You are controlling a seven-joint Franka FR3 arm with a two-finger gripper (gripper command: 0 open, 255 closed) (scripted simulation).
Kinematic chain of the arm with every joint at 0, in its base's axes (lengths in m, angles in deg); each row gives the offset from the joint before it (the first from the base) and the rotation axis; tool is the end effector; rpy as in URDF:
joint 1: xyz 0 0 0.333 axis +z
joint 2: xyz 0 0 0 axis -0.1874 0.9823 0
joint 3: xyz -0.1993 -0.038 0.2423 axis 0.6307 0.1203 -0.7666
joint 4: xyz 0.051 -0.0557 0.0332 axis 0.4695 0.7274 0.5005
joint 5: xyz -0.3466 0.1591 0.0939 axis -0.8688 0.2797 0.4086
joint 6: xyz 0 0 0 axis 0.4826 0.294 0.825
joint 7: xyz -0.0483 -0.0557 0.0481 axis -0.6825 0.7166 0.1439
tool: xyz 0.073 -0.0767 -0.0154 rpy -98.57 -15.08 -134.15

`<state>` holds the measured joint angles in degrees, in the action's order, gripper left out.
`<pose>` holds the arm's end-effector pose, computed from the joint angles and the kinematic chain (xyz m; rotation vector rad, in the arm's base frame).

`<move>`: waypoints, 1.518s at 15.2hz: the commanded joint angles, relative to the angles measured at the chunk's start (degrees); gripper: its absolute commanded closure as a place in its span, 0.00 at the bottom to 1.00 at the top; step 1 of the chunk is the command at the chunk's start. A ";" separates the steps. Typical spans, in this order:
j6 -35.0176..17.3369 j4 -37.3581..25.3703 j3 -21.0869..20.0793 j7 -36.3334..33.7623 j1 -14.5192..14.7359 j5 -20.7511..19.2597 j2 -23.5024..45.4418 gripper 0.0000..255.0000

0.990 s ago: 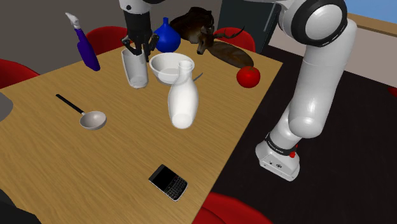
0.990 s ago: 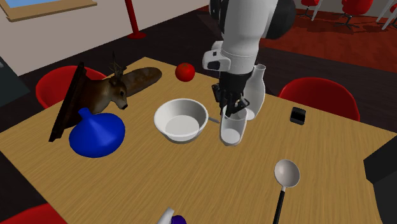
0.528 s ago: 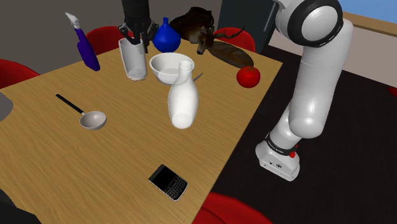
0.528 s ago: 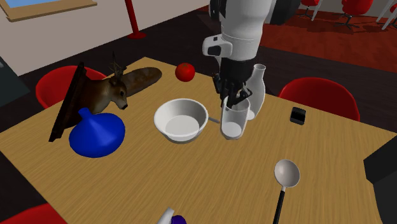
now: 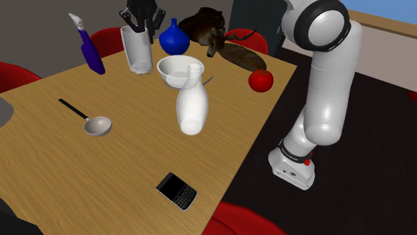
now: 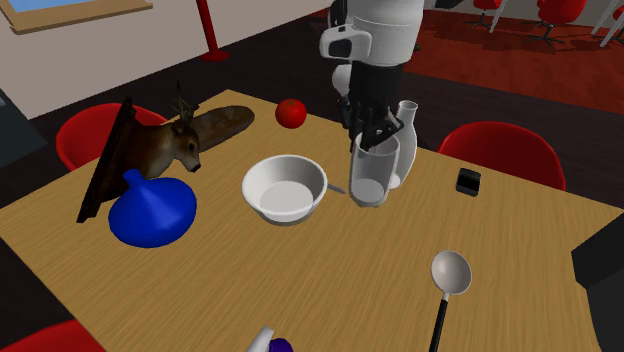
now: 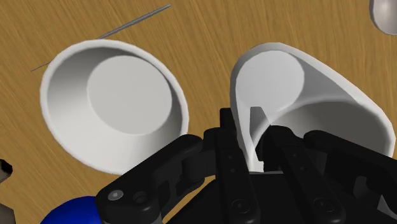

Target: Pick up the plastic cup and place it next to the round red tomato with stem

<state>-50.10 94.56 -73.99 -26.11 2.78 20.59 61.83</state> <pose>0.5649 0.3127 0.6341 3.1026 -0.3051 0.0584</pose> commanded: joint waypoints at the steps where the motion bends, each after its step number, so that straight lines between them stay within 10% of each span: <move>1: 2.49 -3.74 0.04 0.09 0.69 -0.54 1.28 1.00; 5: 6.77 -10.76 0.21 0.22 2.29 -1.71 4.05 1.00; 12: -2.02 19.20 1.23 6.36 -7.89 7.34 -18.67 1.00; 23: -2.46 42.57 9.46 19.02 -12.32 13.59 -42.85 1.00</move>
<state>-52.62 135.00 -65.52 -8.49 -9.28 33.87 21.25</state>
